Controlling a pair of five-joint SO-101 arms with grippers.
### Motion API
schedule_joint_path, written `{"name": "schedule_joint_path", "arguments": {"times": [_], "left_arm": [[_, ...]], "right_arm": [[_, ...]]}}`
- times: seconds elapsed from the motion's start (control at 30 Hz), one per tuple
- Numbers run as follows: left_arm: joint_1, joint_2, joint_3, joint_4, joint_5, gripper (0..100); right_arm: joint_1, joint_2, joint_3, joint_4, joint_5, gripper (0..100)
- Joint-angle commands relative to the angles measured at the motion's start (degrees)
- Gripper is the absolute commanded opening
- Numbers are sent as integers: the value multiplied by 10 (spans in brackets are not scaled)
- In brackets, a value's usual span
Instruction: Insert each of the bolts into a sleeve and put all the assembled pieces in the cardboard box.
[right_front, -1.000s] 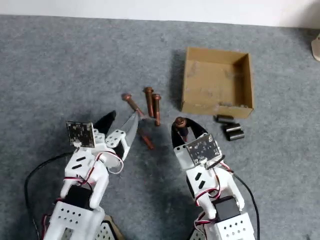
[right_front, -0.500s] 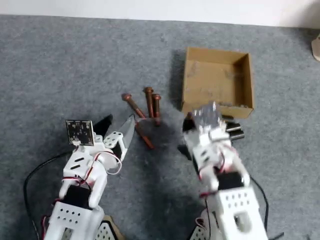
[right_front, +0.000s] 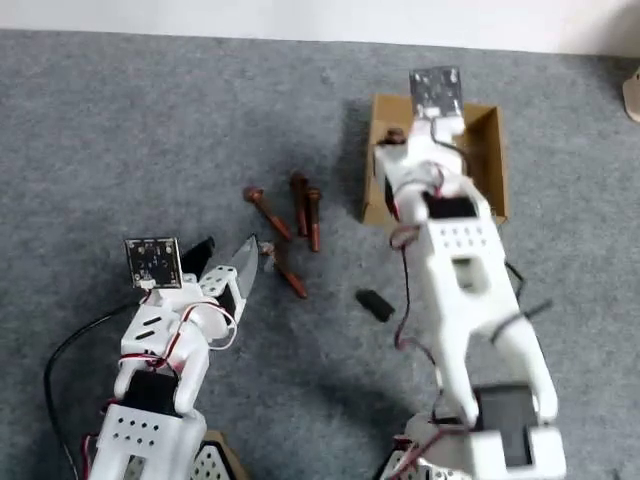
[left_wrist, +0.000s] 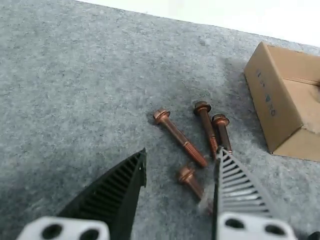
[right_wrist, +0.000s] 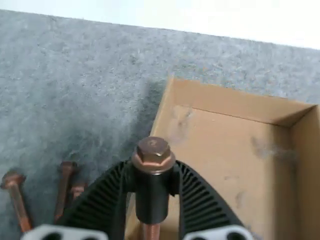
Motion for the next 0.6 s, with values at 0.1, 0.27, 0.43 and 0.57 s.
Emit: {"name": "schedule_joint_path", "arguments": {"times": [0.1, 0.27, 0.43, 0.57], "left_arm": [[-7, -8, 15, 1, -6, 210], [-7, -8, 15, 1, -6, 210], [-7, -8, 15, 1, -6, 210], [-7, -8, 15, 1, -6, 210]], "right_arm": [[14, 145, -135, -3, -56, 5], [30, 214, -168, 1, -70, 15], [20, 211, -193, 100, -47, 193], [16, 173, -233, 198, -35, 0]]}}
